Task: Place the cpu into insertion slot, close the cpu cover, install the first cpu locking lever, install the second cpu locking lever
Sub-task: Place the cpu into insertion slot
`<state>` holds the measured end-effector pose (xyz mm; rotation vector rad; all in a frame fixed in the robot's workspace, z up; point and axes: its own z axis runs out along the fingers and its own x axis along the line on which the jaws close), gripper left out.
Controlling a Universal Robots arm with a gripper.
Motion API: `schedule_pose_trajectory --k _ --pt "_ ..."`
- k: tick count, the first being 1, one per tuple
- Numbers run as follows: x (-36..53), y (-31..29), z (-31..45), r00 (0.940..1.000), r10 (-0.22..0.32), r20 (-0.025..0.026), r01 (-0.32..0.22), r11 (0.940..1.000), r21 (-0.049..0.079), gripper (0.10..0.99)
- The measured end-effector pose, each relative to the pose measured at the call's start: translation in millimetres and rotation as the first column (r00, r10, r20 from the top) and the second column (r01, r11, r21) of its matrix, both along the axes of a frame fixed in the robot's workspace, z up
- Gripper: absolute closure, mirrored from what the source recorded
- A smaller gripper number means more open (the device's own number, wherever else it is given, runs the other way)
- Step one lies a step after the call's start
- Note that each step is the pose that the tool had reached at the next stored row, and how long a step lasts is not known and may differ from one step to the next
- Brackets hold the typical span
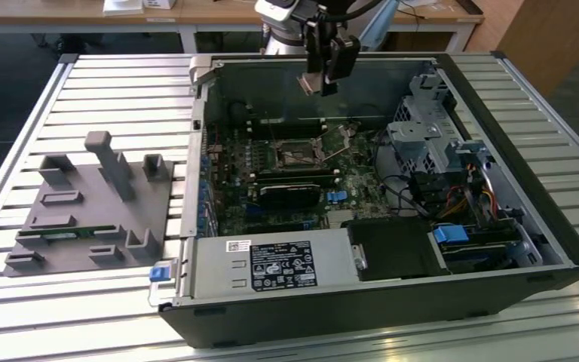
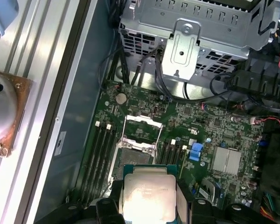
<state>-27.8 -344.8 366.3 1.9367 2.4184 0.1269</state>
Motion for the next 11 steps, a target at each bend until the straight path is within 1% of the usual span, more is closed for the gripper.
schedule_pose_trajectory --k 11 --pt "-0.2 0.5 -1.1 0.998 -0.063 0.0 0.063 0.998 0.0 0.549"
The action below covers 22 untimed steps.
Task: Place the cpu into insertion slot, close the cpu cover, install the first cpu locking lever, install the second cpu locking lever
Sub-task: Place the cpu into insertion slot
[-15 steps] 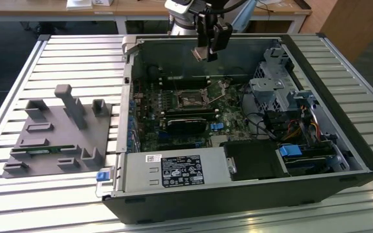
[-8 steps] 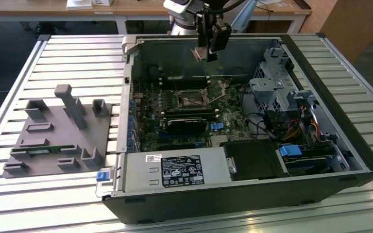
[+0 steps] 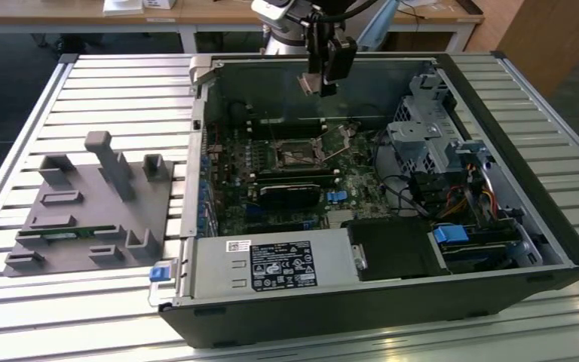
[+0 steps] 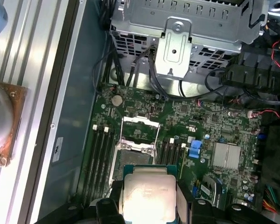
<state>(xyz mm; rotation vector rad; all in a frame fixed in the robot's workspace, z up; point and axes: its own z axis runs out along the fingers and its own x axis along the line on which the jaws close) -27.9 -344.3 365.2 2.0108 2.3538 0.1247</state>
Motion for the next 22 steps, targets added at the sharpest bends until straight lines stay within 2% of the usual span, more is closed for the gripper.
schedule_pose_trajectory --k 11,22 --pt "0.0 0.0 -1.0 0.9984 -0.056 0.0 0.056 0.9984 0.0 0.549" --pt "0.0 0.4 -2.2 0.9932 -0.117 0.0 0.117 0.9932 0.001 0.549"
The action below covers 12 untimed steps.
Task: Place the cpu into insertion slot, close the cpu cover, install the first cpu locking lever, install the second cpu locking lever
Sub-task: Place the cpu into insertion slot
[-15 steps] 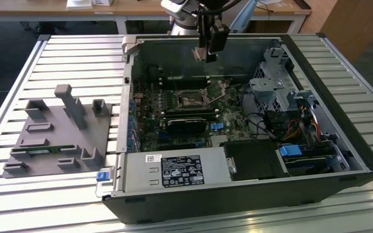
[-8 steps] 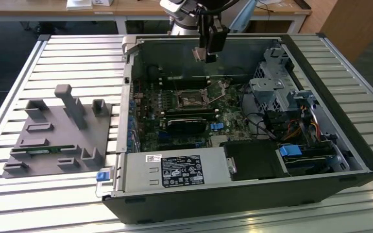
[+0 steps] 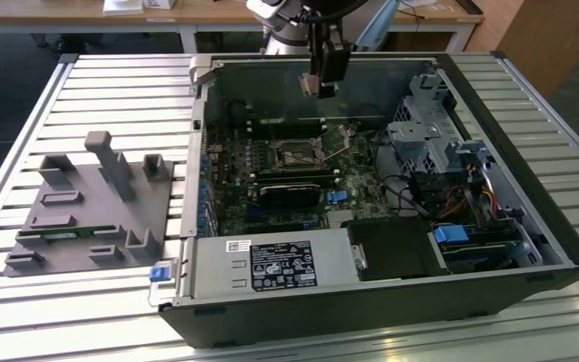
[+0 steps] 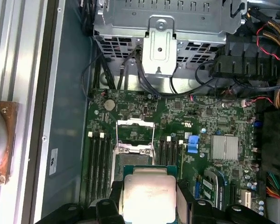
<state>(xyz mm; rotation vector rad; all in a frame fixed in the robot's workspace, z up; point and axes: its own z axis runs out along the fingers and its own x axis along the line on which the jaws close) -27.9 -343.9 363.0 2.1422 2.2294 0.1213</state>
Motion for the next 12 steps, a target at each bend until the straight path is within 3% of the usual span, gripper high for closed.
schedule_pose_trajectory --k 12 --pt "0.0 0.5 -1.8 0.997 -0.077 -0.0001 0.077 0.997 0.002 0.549"
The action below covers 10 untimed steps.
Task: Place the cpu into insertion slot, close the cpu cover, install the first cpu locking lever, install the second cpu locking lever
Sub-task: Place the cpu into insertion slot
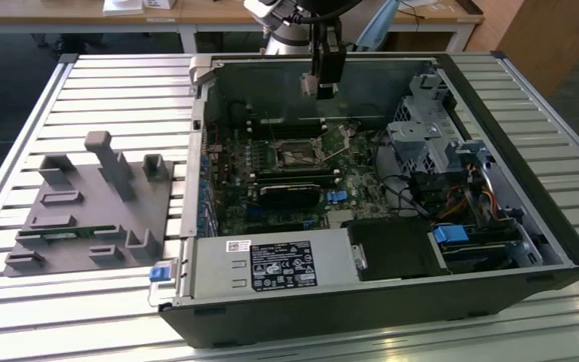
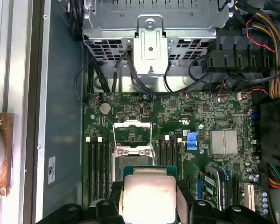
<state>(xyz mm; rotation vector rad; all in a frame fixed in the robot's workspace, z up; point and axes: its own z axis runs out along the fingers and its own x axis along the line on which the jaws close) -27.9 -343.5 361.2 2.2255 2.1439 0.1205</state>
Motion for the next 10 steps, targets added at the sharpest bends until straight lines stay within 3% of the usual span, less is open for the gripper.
schedule_pose_trajectory --k 10 --pt "0.0 0.5 -0.6 0.9989 -0.046 0.0 0.046 0.9989 0.0 0.549"
